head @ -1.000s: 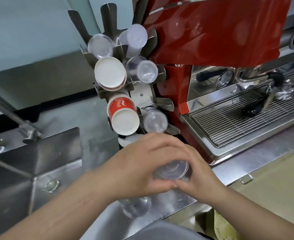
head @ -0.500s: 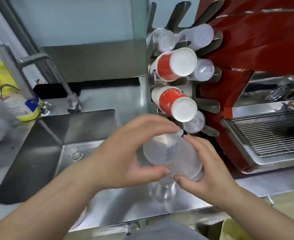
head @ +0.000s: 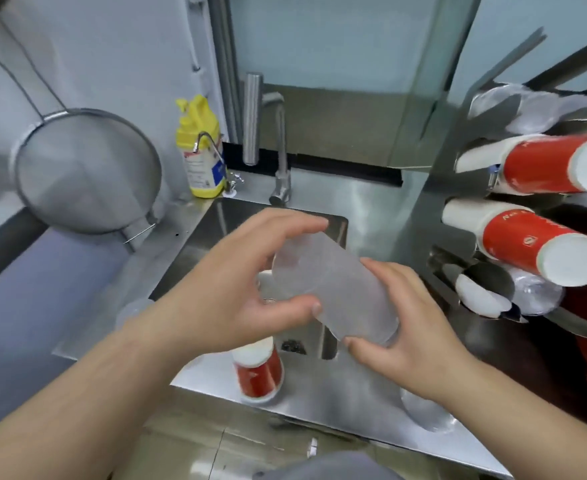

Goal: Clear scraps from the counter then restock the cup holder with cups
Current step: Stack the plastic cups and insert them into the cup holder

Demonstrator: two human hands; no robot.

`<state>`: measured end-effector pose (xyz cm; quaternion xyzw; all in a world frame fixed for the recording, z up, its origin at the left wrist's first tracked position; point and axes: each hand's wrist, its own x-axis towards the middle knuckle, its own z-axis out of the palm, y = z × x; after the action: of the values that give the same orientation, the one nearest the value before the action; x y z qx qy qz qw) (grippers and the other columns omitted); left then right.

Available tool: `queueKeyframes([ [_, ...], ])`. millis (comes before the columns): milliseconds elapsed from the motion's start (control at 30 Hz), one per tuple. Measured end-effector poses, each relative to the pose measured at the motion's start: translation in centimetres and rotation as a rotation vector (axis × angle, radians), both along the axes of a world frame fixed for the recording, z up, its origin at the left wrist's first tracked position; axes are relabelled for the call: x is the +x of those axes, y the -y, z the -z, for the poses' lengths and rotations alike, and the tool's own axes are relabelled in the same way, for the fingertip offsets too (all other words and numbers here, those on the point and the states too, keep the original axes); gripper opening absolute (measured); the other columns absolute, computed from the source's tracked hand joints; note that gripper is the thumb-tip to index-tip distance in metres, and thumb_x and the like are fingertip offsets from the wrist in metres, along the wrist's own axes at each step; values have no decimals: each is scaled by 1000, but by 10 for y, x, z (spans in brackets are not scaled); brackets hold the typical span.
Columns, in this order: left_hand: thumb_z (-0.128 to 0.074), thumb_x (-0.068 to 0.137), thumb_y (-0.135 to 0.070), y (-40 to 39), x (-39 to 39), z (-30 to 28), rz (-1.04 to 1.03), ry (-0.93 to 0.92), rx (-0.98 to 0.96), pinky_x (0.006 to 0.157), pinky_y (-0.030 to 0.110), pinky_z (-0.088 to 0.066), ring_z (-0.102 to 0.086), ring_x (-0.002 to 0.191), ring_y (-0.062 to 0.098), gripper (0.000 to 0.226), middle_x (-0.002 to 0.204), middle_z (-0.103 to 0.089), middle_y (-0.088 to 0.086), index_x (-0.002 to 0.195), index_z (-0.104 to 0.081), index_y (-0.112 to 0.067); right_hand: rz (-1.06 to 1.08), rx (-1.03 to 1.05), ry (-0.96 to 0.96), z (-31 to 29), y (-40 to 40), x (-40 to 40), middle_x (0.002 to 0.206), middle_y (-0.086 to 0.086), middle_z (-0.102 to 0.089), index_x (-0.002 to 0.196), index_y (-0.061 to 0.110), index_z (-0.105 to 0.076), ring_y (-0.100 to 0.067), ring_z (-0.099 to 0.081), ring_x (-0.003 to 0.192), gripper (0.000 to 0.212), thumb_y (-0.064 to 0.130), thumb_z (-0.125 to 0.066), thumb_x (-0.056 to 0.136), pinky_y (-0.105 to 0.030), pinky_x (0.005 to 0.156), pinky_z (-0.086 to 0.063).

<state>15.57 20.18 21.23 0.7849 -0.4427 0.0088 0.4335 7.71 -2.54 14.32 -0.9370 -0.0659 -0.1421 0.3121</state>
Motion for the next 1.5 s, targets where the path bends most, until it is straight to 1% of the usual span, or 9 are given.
queueKeyframes([
  [167,-67,72,-43,-65,7,2,-182,-8,1,92,8,-42,-48,123,-1,60,130,-48,-21,128,-47,-41,-110,13,-28,-3,-63,35,128,17,-38,140,28,-35,15,-27,122,89,53,-67,61,-1,100,-19],
  [300,-67,73,-44,-113,11,2,-299,-12,-20,92,13,-45,-49,123,2,56,127,-48,-25,125,-46,-46,-194,16,-56,-1,-114,63,137,12,-41,142,29,-33,-3,-33,128,92,56,-66,61,-24,106,-32],
  [533,-70,73,-41,-165,17,6,-439,12,-57,92,36,-52,-53,120,11,54,123,-51,-22,124,-53,-38,-317,25,-79,6,-176,95,137,10,-43,143,30,-30,-9,-37,126,91,45,-76,67,-28,105,-34],
  [800,-69,72,-44,-183,30,12,-508,70,23,88,7,-40,-52,113,-2,54,120,-53,-22,123,-58,-30,-444,111,-140,10,-213,116,126,17,-50,131,42,-36,-4,-44,118,73,38,-74,70,-23,96,-39],
  [900,-68,72,-47,-190,37,19,-524,61,61,88,7,-40,-51,113,-1,56,120,-54,-19,124,-59,-30,-440,96,-161,12,-224,122,118,21,-46,131,39,-38,1,-42,111,71,34,-74,71,-17,91,-36],
  [1033,-66,70,-52,-198,45,37,-543,3,99,91,15,-46,-52,113,1,61,121,-52,-19,127,-57,-31,-431,87,-199,19,-233,130,118,17,-50,130,35,-40,-3,-45,112,67,31,-72,72,-20,92,-40],
  [1200,-65,70,-54,-203,49,64,-555,-68,118,85,3,-37,-49,113,-5,64,120,-47,-27,129,-55,-33,-419,62,-260,35,-238,135,121,10,-54,133,32,-41,-8,-49,112,67,30,-69,72,-30,95,-45],
  [1367,-77,74,-39,-200,49,84,-562,-130,124,87,0,-35,-46,113,-10,64,121,-47,-24,133,-54,-29,-409,-8,-331,45,-237,136,124,9,-53,134,28,-41,-9,-50,112,64,28,-70,76,-22,88,-41],
  [1500,-80,77,-31,-197,51,96,-567,-152,157,88,-2,-32,-45,112,-13,67,125,-46,-18,137,-51,-26,-392,-61,-372,49,-238,138,120,6,-56,129,27,-44,-13,-53,110,59,28,-68,76,-25,84,-44],
])
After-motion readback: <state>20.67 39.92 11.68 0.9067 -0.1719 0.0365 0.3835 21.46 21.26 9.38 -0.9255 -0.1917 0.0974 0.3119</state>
